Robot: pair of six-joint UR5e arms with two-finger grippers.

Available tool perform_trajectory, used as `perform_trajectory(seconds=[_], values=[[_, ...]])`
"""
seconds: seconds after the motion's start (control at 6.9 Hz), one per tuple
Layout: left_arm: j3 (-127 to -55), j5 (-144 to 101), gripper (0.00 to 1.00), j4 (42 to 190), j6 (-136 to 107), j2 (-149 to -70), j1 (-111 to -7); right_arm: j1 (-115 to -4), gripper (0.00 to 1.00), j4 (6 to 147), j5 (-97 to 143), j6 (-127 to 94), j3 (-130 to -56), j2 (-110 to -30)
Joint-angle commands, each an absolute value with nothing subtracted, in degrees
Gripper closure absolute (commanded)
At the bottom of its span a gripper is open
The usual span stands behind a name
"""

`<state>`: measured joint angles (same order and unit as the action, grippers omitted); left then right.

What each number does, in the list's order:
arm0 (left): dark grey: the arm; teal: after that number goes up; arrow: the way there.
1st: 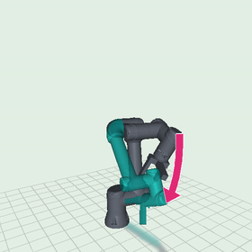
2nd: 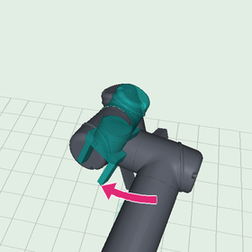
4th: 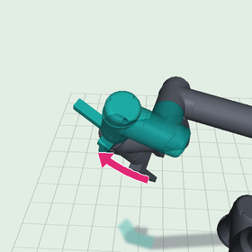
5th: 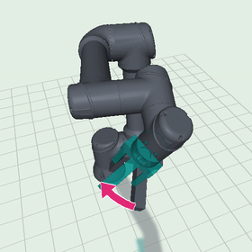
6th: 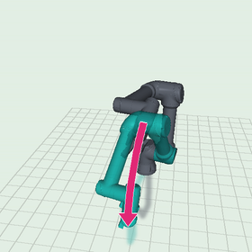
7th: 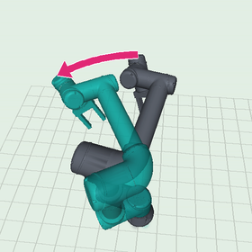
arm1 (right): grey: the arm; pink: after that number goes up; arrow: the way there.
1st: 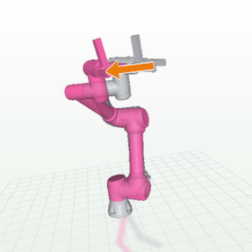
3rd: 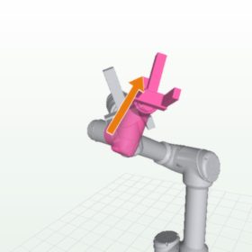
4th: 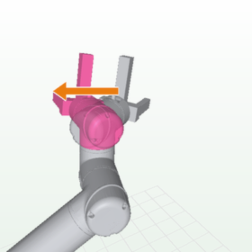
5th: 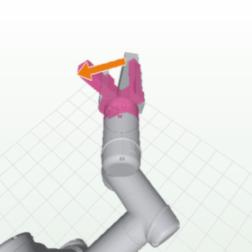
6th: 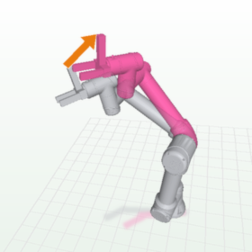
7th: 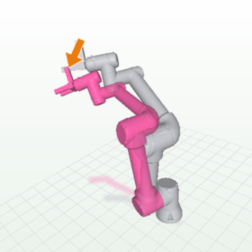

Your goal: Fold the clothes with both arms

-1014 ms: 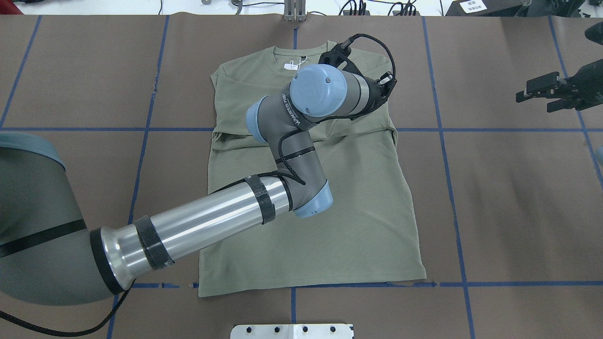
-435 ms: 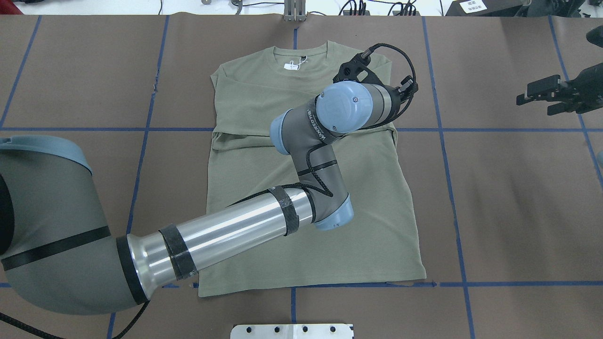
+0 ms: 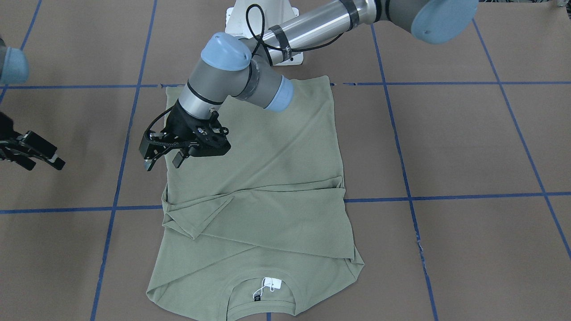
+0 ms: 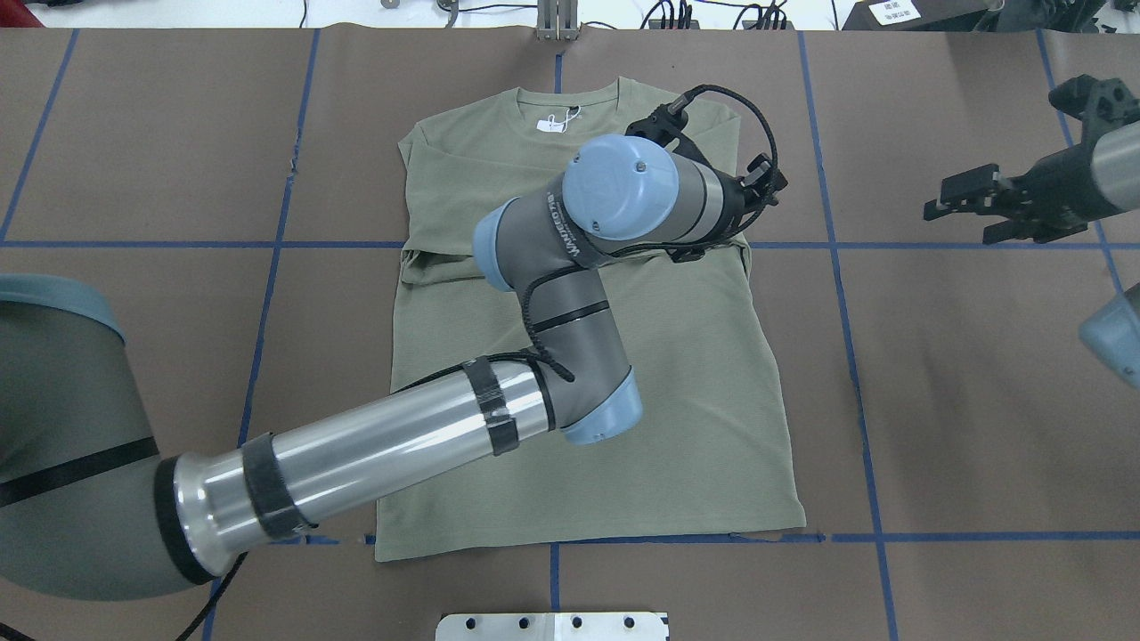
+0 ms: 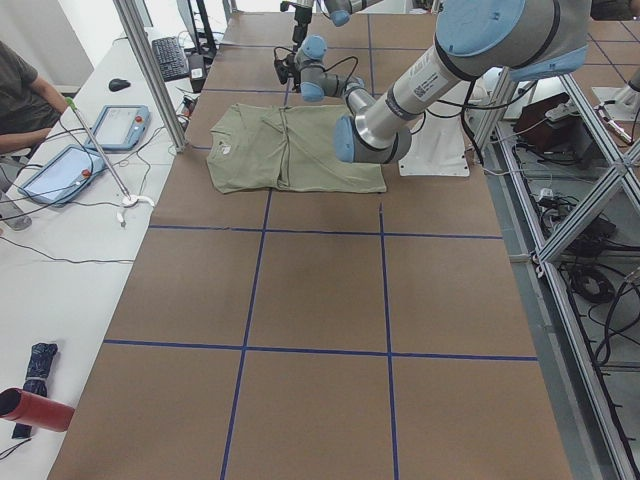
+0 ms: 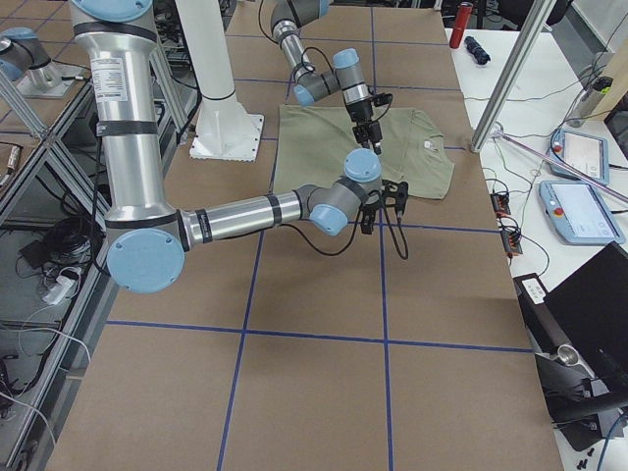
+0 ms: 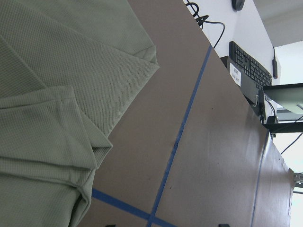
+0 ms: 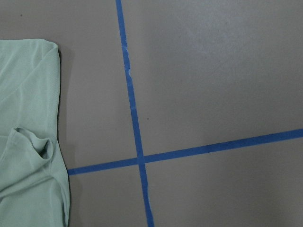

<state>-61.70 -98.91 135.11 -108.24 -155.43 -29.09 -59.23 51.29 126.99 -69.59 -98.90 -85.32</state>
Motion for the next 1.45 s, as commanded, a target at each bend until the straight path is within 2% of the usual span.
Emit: perform_trajectory(seconds=[0.0,0.14,0.29,0.43,0.58,0.72,1.3], values=[[-82.17,-104.13,0.28,118.64,-98.94,-143.59,-30.05,-45.06,0.00,52.03,112.37,-85.72,-106.23,-85.52],[-93.23,-105.46,0.28,114.30,-94.35,-135.26,-30.32,-38.56,0.00,52.73,106.06,-95.35,-110.96,-87.17],[-99.26,-105.82,0.28,112.87,-93.61,-129.87,-30.32,-30.84,0.00,55.08,97.90,-97.80,-116.75,-91.62],[-101.58,-106.69,0.28,112.59,-93.52,-126.68,-30.41,-21.28,0.01,62.50,87.64,-104.52,-121.42,-91.67],[-102.65,-106.87,0.28,112.76,-93.52,-124.48,-30.32,-13.09,0.03,69.45,78.40,-109.29,-123.38,-91.15],[-102.57,-106.96,0.28,112.76,-93.60,-124.28,-30.24,-8.92,0.07,70.22,74.57,-114.82,-123.14,-91.58],[-102.04,-106.87,0.27,113.38,-94.04,-122.17,-30.15,-4.04,0.10,71.10,73.65,-121.90,-121.47,-93.69]])
